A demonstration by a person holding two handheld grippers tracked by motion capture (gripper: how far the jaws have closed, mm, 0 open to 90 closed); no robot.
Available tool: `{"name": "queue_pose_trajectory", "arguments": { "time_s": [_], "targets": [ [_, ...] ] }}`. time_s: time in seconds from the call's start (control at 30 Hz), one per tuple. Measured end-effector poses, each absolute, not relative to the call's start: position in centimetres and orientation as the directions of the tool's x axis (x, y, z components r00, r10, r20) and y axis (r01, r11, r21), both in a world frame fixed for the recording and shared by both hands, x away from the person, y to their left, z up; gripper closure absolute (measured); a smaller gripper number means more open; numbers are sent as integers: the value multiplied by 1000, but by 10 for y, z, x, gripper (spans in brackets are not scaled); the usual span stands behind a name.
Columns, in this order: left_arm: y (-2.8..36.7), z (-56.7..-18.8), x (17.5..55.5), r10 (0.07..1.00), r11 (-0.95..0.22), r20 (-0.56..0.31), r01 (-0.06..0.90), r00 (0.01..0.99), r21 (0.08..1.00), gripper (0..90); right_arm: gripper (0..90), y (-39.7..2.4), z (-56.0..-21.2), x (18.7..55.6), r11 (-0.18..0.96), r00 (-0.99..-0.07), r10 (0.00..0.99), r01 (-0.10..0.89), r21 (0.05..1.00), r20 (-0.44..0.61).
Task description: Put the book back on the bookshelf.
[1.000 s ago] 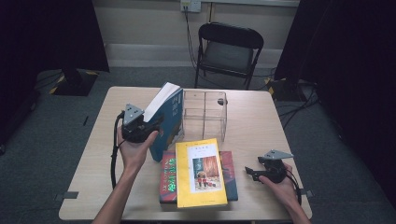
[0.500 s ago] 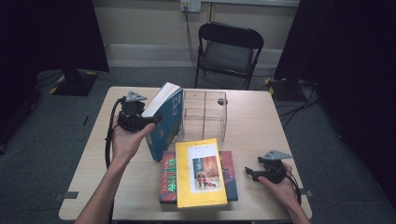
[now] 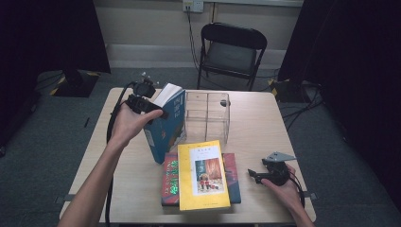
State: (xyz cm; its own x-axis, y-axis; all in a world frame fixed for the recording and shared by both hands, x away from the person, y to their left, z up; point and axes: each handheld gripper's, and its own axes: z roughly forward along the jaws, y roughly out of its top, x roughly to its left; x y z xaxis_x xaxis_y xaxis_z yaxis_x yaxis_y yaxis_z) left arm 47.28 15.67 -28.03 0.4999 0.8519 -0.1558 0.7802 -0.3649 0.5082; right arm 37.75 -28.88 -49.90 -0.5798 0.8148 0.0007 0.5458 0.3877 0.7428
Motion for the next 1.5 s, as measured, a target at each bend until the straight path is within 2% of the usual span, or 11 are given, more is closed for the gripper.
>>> {"name": "queue_pose_trajectory", "arguments": {
  "time_s": [0.23, 0.47, 0.73, 1.17, 1.37, 1.5],
  "targets": [
    [142, -275, 497, 880, -388, -122, 844, 458, 370, 534, 212, -289, -499, 378, 387, -580, 815, 546, 743, 1],
    [134, -281, 510, 889, -389, -120, 868, 442, 310, 538, 212, -289, -499, 378, 387, -580, 815, 546, 743, 1],
    [130, -282, 514, 882, -431, -69, 858, 466, 279, 583, 212, -289, -499, 378, 389, -583, 813, 545, 743, 2],
    [127, -279, 511, 874, -448, -61, 848, 482, 282, 612, 212, -290, -499, 378, 386, -581, 814, 545, 744, 3],
    [129, -278, 514, 878, -435, -82, 857, 472, 276, 615, 212, -290, -499, 378, 386, -580, 815, 547, 743, 4],
    [133, -278, 519, 895, -389, -114, 879, 432, 276, 614, 212, -290, -499, 378, 383, -579, 815, 547, 744, 6]
  ]
}}
